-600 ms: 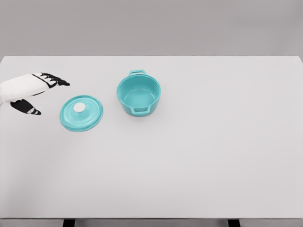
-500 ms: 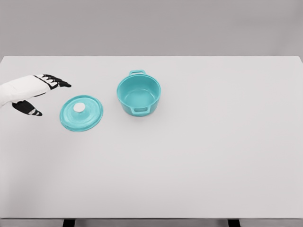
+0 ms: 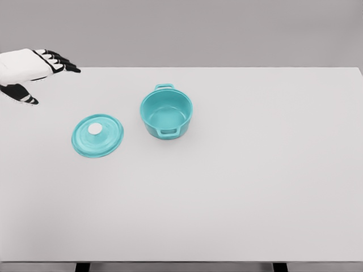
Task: Cover the pot with left arm
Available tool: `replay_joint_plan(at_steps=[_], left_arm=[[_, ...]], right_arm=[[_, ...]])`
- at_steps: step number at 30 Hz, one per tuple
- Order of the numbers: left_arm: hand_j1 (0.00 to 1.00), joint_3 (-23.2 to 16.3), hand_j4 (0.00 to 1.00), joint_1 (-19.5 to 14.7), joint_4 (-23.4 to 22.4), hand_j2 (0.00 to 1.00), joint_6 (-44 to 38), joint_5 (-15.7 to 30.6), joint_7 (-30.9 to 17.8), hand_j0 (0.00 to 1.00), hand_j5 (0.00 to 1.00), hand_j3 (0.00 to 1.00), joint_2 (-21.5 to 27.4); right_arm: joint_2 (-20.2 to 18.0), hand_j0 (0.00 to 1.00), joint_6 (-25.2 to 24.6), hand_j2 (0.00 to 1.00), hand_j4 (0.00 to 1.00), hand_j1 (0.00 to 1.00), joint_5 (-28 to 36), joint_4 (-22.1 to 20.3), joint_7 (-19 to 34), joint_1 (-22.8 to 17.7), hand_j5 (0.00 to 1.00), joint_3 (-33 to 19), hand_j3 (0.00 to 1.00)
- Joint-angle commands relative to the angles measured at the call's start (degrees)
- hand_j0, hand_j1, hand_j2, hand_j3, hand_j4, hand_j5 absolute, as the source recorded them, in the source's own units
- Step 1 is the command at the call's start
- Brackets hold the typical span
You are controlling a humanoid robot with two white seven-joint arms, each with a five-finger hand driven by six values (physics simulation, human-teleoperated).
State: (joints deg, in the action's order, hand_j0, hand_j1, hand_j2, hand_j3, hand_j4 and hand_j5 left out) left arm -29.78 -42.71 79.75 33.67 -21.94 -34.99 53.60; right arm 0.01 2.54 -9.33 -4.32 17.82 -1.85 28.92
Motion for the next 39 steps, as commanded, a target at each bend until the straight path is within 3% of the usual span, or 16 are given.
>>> replay_joint_plan(at_steps=[1, 3, 6, 12, 16, 17, 21, 39], left_arm=[[1.0, -11.61, 1.0, -0.61, -1.35, 1.0, 1.22, 1.55, -0.01, 1.0, 1.0, 1.0, 2.12], [1.0, -15.14, 1.0, -4.83, -1.35, 1.0, 1.33, 1.55, -0.01, 1.0, 1.0, 1.0, -0.08], [1.0, -15.75, 1.0, -6.77, -1.61, 1.0, 1.33, 1.38, -0.01, 1.0, 1.0, 1.0, -1.75], [1.0, -20.76, 1.0, -7.29, -2.05, 1.0, 1.31, 1.29, -0.01, 1.0, 1.0, 1.0, -4.65], [1.0, -22.08, 1.0, -7.47, -2.14, 1.0, 1.22, 1.38, -0.01, 1.0, 1.0, 1.0, -4.91], [0.94, -22.34, 0.94, -7.56, -2.14, 0.94, 1.22, 1.38, -0.01, 0.94, 0.94, 0.94, -4.91], [0.87, -22.96, 0.87, -8.0, -2.14, 0.87, 1.22, 1.38, -0.01, 0.87, 0.87, 0.87, -4.74], [0.83, -24.1, 0.83, -8.0, -10.23, 0.83, 1.04, 0.41, -0.01, 0.83, 0.83, 0.83, -8.16]], right_arm=[[-0.01, 1.0, 0.01, 1.0, 1.0, 1.0, 0.01, 0.01, 0.02, 0.0, 1.0, 0.0, 1.0], [-0.01, 1.0, 0.01, 1.0, 1.0, 1.0, 0.01, 0.01, 0.02, 0.0, 1.0, 0.08, 1.0], [-0.01, 1.0, 0.01, 1.0, 1.0, 1.0, 0.01, 0.01, 0.02, 0.0, 1.0, 0.0, 1.0], [-0.01, 1.0, 0.01, 1.0, 1.0, 1.0, 0.01, 0.01, 0.02, 0.0, 1.0, 0.08, 1.0], [-0.01, 1.0, 0.01, 1.0, 1.0, 1.0, 0.01, 0.01, 0.02, 0.0, 1.0, 0.0, 1.0], [-0.01, 1.0, 0.01, 1.0, 1.0, 1.0, 0.01, 0.01, 0.02, 0.0, 1.0, 0.0, 1.0], [-0.01, 1.0, 0.01, 1.0, 1.0, 1.0, 0.01, 0.01, 0.02, 0.0, 1.0, 0.0, 1.0], [-0.01, 1.0, 0.01, 1.0, 1.0, 1.0, 0.01, 0.01, 0.02, 0.0, 1.0, 0.0, 1.0]])
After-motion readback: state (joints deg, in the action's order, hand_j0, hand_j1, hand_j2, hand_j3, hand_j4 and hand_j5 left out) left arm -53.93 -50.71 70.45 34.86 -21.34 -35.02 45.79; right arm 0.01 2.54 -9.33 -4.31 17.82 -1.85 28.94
